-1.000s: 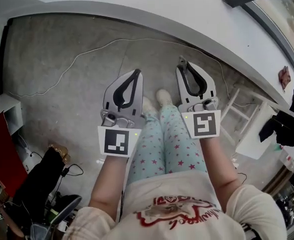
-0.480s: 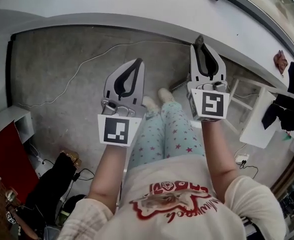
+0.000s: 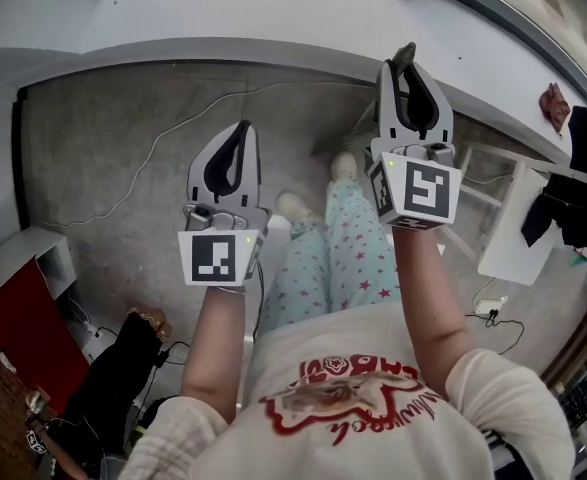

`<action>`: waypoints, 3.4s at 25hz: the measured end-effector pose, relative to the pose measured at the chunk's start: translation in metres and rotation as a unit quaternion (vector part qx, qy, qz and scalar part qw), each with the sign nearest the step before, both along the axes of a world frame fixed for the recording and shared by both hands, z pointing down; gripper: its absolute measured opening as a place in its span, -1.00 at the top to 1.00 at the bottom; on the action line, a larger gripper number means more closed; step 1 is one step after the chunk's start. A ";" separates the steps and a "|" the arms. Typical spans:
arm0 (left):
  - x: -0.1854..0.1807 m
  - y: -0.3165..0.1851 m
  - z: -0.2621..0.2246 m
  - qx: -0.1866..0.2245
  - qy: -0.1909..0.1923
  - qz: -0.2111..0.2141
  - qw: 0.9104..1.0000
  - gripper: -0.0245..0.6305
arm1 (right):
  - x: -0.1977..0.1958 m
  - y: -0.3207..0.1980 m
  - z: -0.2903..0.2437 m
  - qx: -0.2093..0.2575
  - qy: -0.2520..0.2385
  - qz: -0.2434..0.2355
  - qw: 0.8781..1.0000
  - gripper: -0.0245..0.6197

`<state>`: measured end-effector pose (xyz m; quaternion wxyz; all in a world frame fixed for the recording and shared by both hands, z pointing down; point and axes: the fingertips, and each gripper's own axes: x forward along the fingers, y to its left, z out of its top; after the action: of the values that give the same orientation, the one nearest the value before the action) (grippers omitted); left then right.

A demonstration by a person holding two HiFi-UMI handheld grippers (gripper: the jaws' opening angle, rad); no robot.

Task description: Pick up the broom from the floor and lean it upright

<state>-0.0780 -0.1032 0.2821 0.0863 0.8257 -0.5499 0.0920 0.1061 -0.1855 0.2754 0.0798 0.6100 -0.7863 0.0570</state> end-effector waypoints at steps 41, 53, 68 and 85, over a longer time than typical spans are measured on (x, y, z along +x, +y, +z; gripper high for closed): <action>0.109 -0.127 0.011 -0.012 0.031 0.034 0.999 0.87 | 0.094 -0.145 0.023 -0.027 -0.079 0.062 0.995 0.61; 0.131 -0.134 0.010 -0.017 0.041 0.066 0.997 0.87 | 0.106 -0.144 0.008 0.003 -0.062 0.053 0.997 0.55; 0.127 -0.121 -0.002 0.001 0.040 0.082 0.996 0.87 | 0.104 -0.099 -0.003 0.006 0.008 0.038 0.999 0.38; 0.130 0.046 -0.115 0.033 0.076 0.214 0.973 0.87 | 0.057 0.131 -0.126 0.043 -0.034 0.050 0.997 0.85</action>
<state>0.0518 -0.0575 0.1671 0.0787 0.9312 -0.3548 0.0276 0.1633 -0.0541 0.1491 0.0239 0.6489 -0.7590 0.0480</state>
